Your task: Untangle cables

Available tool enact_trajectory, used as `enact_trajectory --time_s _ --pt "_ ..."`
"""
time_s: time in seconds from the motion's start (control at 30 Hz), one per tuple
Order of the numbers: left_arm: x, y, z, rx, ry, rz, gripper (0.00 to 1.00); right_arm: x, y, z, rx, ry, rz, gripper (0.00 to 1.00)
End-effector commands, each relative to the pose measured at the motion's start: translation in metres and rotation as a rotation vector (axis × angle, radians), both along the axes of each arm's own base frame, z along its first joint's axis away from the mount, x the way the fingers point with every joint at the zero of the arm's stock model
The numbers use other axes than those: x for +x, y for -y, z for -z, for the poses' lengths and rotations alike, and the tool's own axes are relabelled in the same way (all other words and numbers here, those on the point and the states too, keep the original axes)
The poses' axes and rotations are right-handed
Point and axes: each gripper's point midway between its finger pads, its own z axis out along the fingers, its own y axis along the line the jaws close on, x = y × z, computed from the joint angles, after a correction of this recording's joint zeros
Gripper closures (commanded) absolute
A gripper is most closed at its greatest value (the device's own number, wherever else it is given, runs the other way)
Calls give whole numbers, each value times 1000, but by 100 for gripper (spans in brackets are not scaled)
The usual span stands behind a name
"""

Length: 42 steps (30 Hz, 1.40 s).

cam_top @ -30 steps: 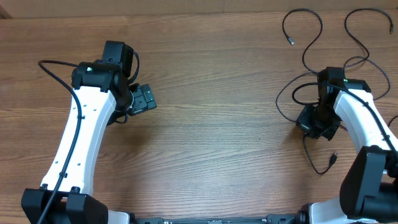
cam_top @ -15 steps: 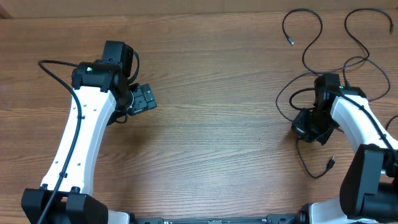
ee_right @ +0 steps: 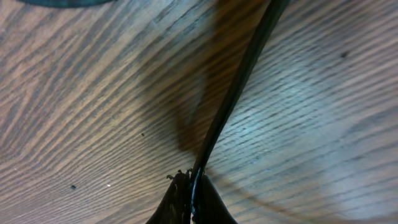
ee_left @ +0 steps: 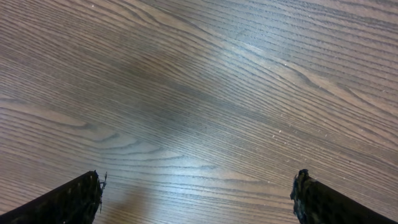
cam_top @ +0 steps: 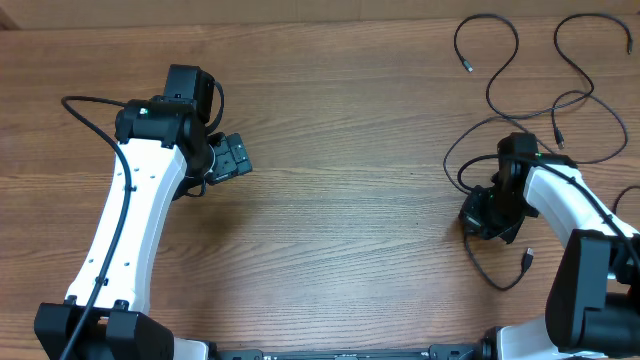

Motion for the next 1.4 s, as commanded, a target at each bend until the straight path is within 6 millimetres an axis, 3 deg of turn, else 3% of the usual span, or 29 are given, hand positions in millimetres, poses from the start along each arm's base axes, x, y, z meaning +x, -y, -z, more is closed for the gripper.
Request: enact_trajectory --time_s 0.0,0.3,0.7,0.8,0.87,0.93,1.0,1.23,1.37 --pt "3 -3 -3 15 11 13 1 4 -6 -4 23 37 -28 96" --pt "3 -3 -3 15 11 13 0 21 -12 -6 68 126 -96 96" --pt "3 -3 -3 15 11 13 1 10 -16 -6 87 82 -93 90" --pt "3 -3 -3 15 11 13 0 9 -16 -7 88 77 -92 80" --pt "3 -3 -3 15 11 13 0 8 -16 -7 88 74 -92 61" --pt "3 -3 -3 15 11 13 0 8 -16 -7 88 74 -92 35" --pt "3 -3 -3 15 11 13 1 8 -16 -7 88 74 -92 23" --pt "3 -3 -3 15 11 13 1 4 -16 -7 89 53 -86 18" --pt "3 -3 -3 15 11 13 1 -5 -10 -6 46 -4 8 16"
